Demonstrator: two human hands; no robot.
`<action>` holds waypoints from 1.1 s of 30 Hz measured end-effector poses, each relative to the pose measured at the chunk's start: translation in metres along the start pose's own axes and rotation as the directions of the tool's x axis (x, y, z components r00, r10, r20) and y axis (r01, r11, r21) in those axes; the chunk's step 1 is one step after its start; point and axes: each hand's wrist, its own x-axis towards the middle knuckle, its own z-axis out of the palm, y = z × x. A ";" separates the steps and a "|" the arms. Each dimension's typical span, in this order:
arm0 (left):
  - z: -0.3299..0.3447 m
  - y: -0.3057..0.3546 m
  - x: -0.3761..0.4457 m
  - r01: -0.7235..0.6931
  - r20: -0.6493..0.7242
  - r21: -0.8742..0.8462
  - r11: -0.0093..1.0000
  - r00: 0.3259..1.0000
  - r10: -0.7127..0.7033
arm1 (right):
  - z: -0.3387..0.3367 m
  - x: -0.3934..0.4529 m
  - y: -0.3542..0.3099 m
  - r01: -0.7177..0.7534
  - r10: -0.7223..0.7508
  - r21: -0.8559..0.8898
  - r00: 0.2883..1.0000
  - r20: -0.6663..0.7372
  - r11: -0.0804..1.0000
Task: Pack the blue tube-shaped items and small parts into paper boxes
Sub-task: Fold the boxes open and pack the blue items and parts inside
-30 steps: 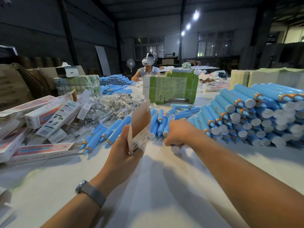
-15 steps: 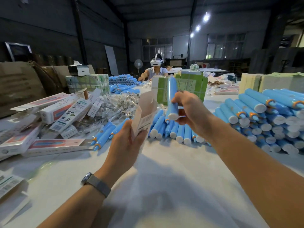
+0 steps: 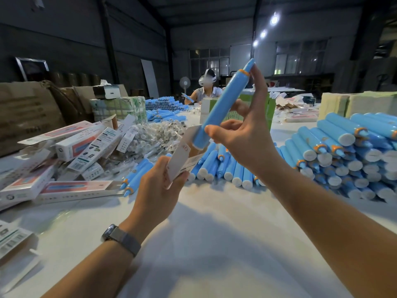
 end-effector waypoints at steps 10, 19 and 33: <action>0.001 0.000 0.000 -0.024 -0.057 0.021 0.999 0.998 0.025 | 0.004 -0.004 0.008 0.194 -0.177 -0.157 0.977 0.120 0.968; 0.005 -0.005 -0.001 -0.111 -0.130 0.017 0.994 0.985 0.113 | 0.021 -0.032 0.037 0.208 -0.155 -0.348 0.972 0.175 0.914; -0.008 -0.032 0.016 0.124 -0.444 -0.292 0.948 0.861 -0.249 | 0.085 0.016 0.092 -0.093 0.203 -0.401 0.949 0.242 0.912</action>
